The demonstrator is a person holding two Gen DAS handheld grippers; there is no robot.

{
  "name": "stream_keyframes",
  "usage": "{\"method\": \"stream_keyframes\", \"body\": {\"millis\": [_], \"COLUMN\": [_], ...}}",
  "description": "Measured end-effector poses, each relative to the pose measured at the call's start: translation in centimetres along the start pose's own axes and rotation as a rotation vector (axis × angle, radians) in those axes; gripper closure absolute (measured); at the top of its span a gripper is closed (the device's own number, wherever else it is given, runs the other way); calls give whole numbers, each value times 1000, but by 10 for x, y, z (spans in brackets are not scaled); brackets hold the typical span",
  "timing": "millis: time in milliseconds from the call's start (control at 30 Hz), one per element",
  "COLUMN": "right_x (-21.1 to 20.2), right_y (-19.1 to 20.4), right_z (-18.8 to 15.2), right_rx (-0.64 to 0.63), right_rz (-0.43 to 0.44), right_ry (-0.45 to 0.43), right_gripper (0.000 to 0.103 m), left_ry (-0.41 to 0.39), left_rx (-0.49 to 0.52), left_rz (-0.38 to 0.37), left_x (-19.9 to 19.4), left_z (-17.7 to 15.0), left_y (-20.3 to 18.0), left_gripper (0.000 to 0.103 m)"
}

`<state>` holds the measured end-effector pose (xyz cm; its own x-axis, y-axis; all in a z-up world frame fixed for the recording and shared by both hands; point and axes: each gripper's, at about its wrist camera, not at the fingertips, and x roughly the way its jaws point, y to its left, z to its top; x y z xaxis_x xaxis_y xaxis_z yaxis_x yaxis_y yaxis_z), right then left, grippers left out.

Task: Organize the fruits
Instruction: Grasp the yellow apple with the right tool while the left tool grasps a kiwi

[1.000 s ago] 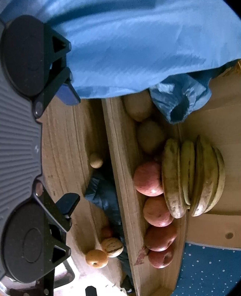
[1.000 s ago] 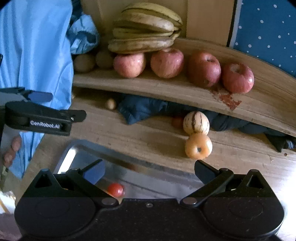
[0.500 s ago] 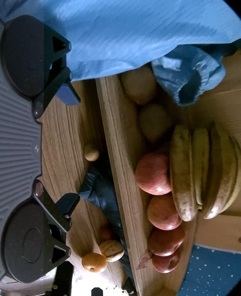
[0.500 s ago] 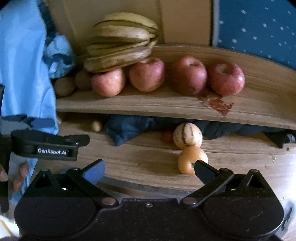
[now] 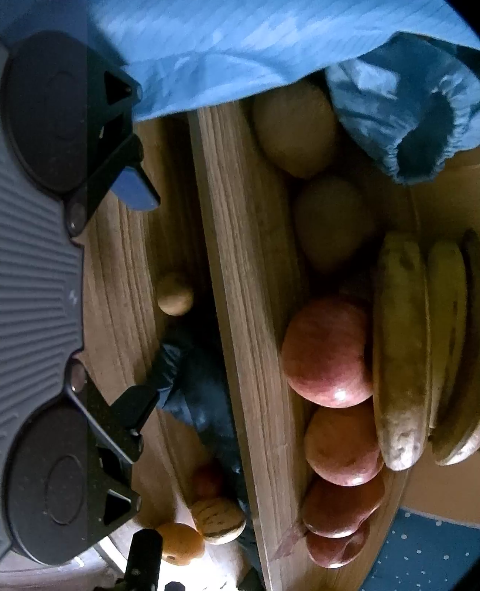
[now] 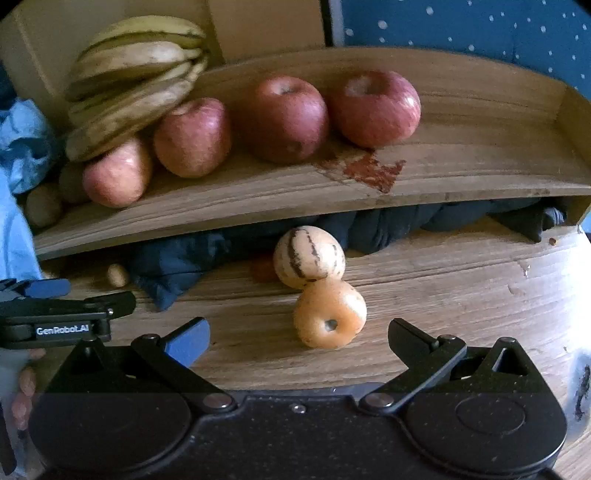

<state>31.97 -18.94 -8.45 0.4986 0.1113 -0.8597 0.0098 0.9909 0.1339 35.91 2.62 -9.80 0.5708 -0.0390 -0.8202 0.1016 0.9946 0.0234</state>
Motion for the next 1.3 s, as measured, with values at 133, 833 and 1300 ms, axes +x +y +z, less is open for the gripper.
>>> {"method": "stream_keyframes", "body": {"millis": [133, 833, 1300], "right_x": [11, 33, 32], "right_y": [-4, -10, -18], "right_z": [2, 5, 3], "right_rx": [24, 121, 182], "right_rz": [5, 36, 49], "right_ry": [13, 13, 6], "right_gripper": [1, 17, 34], "left_ry": [-1, -33, -45], "left_rx": [-13, -62, -76], "left_rz": [-4, -68, -95], "left_x": [7, 15, 13], "left_z": [1, -3, -1], "left_y": [3, 12, 16], "left_gripper": [1, 25, 51]}}
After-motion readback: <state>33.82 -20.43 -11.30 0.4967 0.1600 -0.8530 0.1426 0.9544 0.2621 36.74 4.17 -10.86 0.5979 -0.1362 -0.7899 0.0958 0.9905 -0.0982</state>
